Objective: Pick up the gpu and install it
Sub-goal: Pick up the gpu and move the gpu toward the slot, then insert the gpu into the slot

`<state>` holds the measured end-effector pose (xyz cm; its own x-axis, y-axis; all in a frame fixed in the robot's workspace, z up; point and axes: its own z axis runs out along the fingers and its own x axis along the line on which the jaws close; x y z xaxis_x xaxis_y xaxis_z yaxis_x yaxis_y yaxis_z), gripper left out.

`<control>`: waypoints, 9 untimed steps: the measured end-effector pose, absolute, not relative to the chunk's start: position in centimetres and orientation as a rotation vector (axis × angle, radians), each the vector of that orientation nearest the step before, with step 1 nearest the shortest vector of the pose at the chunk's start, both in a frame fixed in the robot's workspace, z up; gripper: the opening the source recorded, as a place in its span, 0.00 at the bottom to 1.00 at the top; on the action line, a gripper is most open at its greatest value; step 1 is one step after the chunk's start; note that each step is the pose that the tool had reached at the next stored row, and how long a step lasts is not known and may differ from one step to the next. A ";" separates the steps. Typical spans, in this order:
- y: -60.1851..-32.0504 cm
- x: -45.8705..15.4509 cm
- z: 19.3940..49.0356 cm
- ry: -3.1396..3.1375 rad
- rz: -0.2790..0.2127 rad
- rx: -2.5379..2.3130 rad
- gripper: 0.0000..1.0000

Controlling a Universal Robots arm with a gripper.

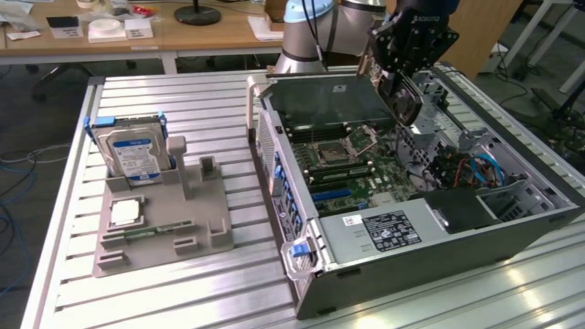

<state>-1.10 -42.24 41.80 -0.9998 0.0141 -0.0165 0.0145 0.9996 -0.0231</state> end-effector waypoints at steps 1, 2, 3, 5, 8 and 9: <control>-42.2 -1.1 41.8 3.125 -0.036 0.022 0.28; -42.2 -1.1 41.8 3.125 -0.036 0.022 0.28; -42.2 -1.1 41.8 3.125 -0.036 0.022 0.28; -42.2 -1.1 41.8 3.125 -0.036 0.022 0.28; -42.2 -1.1 41.8 3.125 -0.036 0.022 0.28; -42.2 -1.1 41.8 3.125 -0.036 0.022 0.28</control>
<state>-1.10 -42.24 41.79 -0.9998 0.0137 -0.0165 0.0141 0.9996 -0.0230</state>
